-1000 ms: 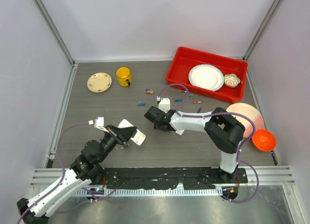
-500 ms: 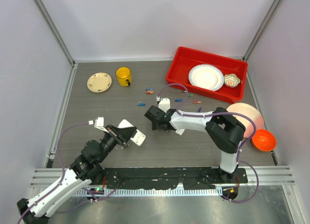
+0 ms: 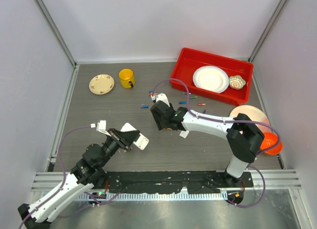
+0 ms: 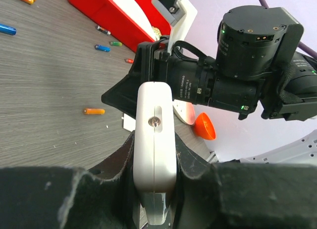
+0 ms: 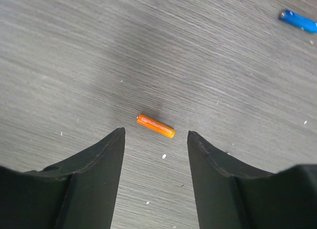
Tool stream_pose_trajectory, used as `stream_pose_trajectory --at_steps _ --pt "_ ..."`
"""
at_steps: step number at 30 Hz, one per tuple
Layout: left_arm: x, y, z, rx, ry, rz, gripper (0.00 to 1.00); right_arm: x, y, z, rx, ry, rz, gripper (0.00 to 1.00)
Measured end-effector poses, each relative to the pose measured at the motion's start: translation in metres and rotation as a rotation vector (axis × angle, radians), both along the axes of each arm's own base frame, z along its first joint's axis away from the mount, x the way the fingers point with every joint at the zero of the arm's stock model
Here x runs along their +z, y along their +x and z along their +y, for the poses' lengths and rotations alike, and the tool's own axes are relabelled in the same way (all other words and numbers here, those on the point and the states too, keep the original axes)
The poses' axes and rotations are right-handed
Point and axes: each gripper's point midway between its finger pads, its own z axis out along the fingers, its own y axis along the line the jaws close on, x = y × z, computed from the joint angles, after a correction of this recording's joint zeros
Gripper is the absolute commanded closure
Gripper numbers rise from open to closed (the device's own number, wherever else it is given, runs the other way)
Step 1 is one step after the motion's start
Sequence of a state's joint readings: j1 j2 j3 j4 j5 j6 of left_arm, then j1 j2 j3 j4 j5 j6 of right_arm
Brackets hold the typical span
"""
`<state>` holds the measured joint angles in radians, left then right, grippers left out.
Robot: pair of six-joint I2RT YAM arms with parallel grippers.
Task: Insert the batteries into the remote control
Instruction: Adjust the battery at the center of the board, then pick up the battery from the center of the board.
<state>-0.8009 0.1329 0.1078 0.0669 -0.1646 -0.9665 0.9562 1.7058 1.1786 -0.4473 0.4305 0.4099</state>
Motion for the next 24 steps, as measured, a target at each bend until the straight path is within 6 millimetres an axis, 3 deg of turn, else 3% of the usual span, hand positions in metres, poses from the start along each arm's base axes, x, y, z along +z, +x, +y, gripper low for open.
stream_pose_trajectory --at_steps 10,18,24 --pt "0.005 -0.003 0.002 -0.002 -0.03 -0.002 1.0 -0.009 -0.003 0.005 0.24 -0.074 0.025 0.43" --pt "0.003 -0.003 0.003 -0.002 -0.026 0.004 1.0 -0.044 -0.009 0.003 0.322 -0.153 0.104 0.47" --pt "0.002 -0.004 0.003 -0.002 -0.023 0.007 1.0 -0.052 -0.007 0.003 0.338 -0.167 0.127 0.52"
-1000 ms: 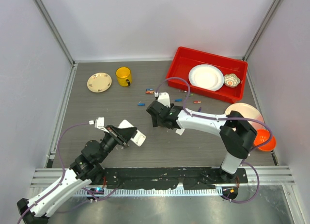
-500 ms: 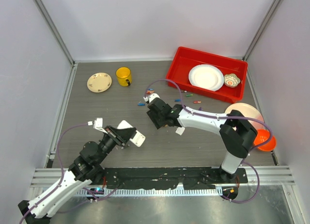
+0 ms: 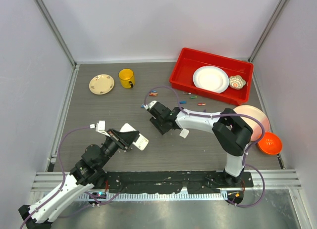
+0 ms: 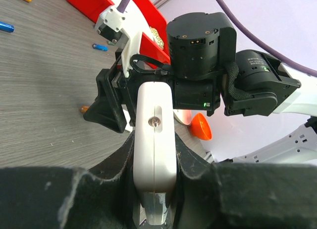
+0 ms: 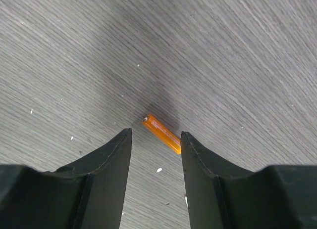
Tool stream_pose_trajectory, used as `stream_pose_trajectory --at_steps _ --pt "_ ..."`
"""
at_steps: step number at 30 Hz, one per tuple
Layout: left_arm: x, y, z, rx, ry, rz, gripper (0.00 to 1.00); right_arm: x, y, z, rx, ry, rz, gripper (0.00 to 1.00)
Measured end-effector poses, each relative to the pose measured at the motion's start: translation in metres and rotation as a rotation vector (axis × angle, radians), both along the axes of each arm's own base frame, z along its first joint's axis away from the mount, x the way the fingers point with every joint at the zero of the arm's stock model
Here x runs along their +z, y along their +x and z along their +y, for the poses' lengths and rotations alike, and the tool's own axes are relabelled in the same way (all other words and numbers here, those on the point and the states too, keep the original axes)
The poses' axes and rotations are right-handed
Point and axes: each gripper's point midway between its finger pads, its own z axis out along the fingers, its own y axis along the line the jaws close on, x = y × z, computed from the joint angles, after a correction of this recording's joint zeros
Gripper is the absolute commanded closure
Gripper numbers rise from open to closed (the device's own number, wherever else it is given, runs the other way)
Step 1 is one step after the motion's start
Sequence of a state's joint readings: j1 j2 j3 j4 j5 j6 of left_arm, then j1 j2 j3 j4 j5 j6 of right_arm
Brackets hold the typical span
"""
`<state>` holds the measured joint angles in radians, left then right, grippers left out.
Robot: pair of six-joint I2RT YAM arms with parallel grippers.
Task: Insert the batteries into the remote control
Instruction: Pick up the battery from the center of the board.
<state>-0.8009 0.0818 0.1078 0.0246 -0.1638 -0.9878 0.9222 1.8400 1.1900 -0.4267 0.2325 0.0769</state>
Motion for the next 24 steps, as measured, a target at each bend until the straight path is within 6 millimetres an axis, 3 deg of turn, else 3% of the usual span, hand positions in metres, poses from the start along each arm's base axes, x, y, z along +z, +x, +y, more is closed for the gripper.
stream_pose_trajectory --at_steps 11,21,23,24 --pt "0.0 0.0 0.0 0.0 0.0 0.0 1.0 -0.008 0.012 -0.005 -0.031 0.029 0.046 0.76" --pt "-0.005 0.001 -0.001 0.0 0.015 0.014 1.0 -0.009 0.013 -0.005 -0.053 0.063 0.076 0.78" --pt "-0.006 0.002 -0.001 0.0 0.02 0.019 1.0 -0.01 0.013 -0.005 -0.058 0.067 0.082 0.85" --pt "-0.007 0.002 -0.002 0.0 0.021 0.02 1.0 -0.01 0.013 -0.005 -0.062 0.068 0.084 0.99"
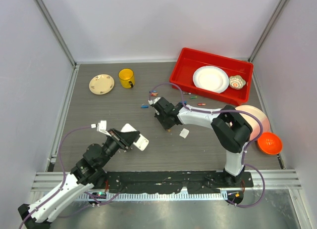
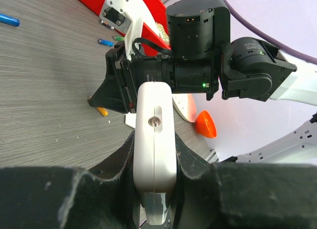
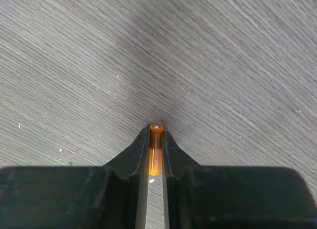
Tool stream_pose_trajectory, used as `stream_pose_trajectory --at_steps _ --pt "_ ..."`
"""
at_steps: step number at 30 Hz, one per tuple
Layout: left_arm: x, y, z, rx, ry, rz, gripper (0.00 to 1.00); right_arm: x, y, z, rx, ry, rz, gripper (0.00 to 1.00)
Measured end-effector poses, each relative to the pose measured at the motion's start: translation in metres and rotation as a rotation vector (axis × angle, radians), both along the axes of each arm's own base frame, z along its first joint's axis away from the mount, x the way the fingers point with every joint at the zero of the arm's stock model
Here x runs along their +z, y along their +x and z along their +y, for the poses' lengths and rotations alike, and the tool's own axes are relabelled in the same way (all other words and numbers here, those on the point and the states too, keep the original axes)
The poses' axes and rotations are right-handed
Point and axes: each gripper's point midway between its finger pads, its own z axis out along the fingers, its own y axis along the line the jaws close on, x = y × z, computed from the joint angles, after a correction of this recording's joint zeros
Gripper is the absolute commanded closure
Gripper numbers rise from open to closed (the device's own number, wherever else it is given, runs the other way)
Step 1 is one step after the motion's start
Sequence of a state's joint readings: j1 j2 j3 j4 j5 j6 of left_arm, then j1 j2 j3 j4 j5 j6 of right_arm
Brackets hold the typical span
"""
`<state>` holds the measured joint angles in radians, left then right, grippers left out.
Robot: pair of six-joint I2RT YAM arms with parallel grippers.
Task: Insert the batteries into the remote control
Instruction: Pick up the battery from the center of the board, then load the battery into the remote control.
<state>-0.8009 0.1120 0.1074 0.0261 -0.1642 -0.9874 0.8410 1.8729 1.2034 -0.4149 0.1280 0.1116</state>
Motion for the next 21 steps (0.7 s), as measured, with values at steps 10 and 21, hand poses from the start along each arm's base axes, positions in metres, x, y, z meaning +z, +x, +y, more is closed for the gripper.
stream_pose_trajectory --at_steps 10,21 --pt "-0.009 0.003 -0.009 -0.025 0.03 0.03 1.0 0.014 -0.001 -0.009 -0.116 0.057 -0.012 0.99" --pt "0.021 0.004 -0.076 -0.311 0.131 0.114 1.0 0.257 -0.06 -0.019 -0.034 0.516 -0.408 0.99"
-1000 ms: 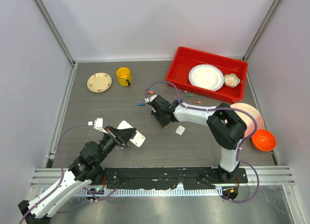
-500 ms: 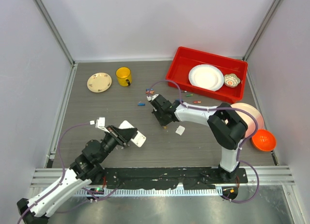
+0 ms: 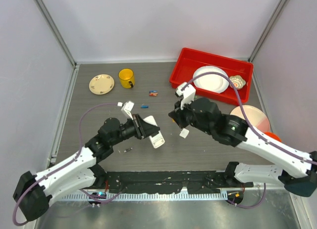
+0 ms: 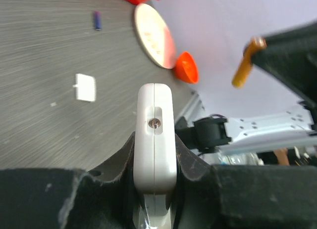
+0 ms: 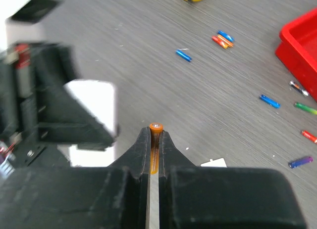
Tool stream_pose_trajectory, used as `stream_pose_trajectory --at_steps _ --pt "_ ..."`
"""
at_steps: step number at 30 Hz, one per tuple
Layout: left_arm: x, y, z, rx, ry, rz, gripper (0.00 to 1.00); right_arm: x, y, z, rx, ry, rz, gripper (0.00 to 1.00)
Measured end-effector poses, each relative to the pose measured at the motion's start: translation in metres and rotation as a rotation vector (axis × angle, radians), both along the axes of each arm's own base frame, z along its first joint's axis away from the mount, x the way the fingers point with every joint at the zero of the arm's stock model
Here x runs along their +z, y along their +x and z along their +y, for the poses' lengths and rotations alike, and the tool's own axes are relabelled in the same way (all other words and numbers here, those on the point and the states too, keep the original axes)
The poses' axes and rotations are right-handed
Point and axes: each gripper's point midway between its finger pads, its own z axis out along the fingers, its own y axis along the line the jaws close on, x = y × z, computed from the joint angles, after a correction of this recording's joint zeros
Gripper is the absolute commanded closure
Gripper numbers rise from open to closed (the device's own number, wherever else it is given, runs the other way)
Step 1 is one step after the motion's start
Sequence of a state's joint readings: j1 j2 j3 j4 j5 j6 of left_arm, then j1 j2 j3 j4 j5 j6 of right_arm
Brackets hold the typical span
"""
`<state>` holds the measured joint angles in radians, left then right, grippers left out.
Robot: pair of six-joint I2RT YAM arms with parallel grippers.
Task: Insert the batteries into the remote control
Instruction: Load the battery into the remote control.
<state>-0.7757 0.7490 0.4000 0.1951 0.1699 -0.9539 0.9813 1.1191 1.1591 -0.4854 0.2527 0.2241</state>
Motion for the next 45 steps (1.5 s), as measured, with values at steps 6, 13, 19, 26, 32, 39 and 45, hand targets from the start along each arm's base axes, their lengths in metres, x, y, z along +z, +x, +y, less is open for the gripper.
stream_pose_trajectory --at_steps 6,13,19,26,32,39,45 --pt "0.023 0.013 -0.032 -0.197 -0.13 0.048 1.0 0.023 -0.041 -0.013 0.161 -0.011 -0.075 0.99" --pt "0.021 0.011 -0.052 -0.387 -0.259 0.204 1.0 -0.002 -0.076 -0.01 0.39 -0.124 -0.083 0.99" --pt "0.039 -0.003 -0.058 -0.528 -0.294 0.232 1.0 -0.01 -0.104 0.009 0.553 -0.183 -0.12 0.99" --pt "0.029 -0.017 -0.055 -0.597 -0.222 0.269 1.0 -0.028 -0.125 0.034 0.681 -0.283 -0.149 0.99" --pt "0.015 -0.027 -0.05 -0.62 -0.165 0.316 1.0 -0.031 -0.133 0.047 0.734 -0.329 -0.186 0.99" --pt "0.017 -0.034 -0.045 -0.637 -0.151 0.313 1.0 -0.042 -0.135 0.056 0.762 -0.377 -0.195 0.99" --pt "0.018 -0.037 -0.044 -0.641 -0.149 0.316 1.0 -0.04 -0.137 0.06 0.771 -0.373 -0.217 0.99"
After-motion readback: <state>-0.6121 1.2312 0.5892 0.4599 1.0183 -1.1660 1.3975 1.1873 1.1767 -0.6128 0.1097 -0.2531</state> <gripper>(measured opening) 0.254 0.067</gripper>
